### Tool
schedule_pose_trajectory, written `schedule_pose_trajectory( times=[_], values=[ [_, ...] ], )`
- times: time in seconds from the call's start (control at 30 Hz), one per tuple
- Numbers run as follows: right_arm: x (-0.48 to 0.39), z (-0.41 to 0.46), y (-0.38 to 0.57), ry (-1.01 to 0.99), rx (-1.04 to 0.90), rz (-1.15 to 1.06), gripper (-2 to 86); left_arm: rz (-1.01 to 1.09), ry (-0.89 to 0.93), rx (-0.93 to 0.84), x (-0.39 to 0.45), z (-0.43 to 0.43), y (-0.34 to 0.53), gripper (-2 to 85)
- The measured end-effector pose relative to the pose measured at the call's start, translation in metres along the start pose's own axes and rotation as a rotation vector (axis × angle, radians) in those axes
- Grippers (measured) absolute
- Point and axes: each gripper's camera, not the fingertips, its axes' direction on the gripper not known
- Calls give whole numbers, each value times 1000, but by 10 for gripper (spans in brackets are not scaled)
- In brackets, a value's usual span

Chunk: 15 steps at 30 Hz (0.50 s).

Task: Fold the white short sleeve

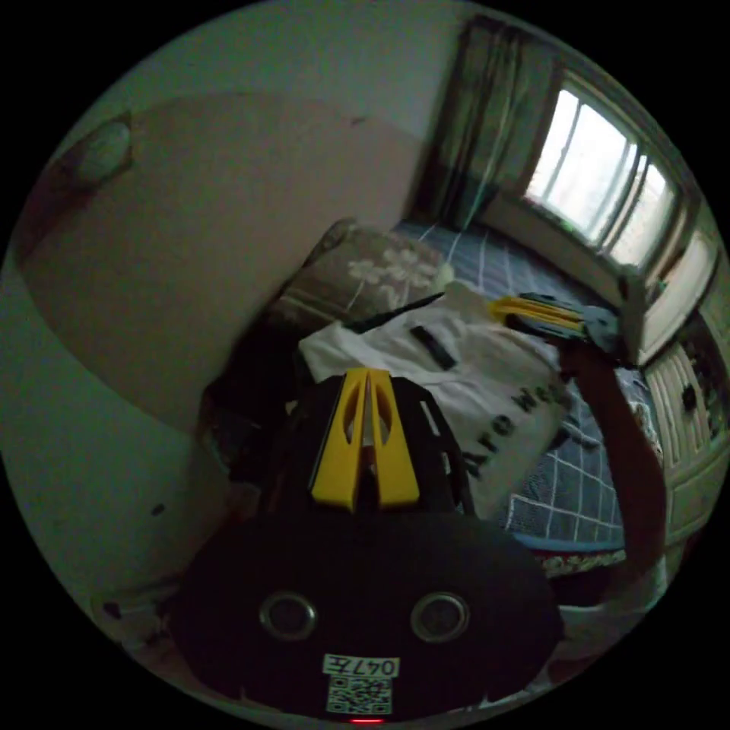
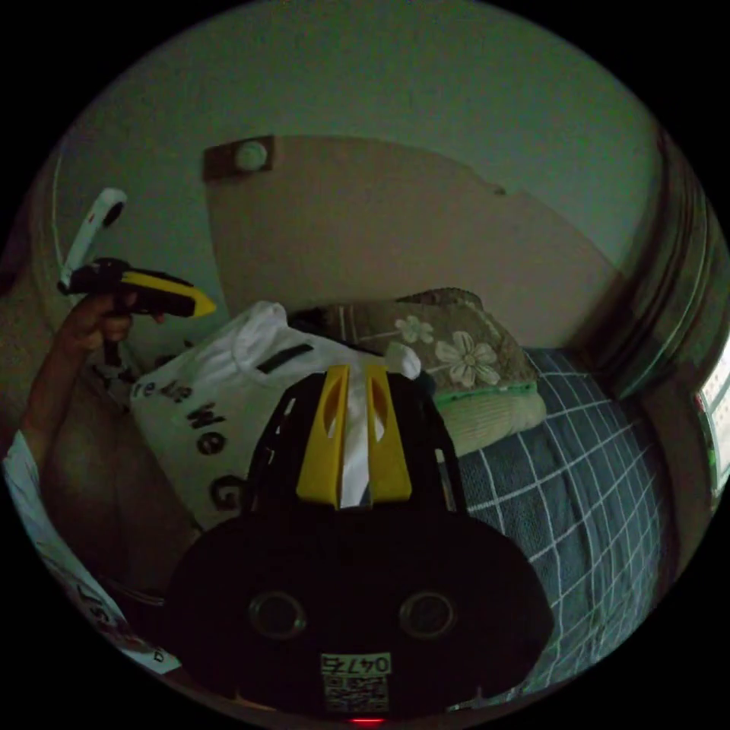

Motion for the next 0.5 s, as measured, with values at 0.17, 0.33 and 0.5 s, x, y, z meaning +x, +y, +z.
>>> schedule_pose_trajectory(
  times=[0.17,0.33,0.5],
  values=[
    [12,-9,31,9,-33,142,3,-189,78,-26,-6,37,19,-9],
    [-8,-122,69,-71,236,21,10,-71,119,149,43,-28,61,-9],
    [-42,-163,114,-139,151,-39,8,97,132,32,126,-17,94,-9]
  ],
)
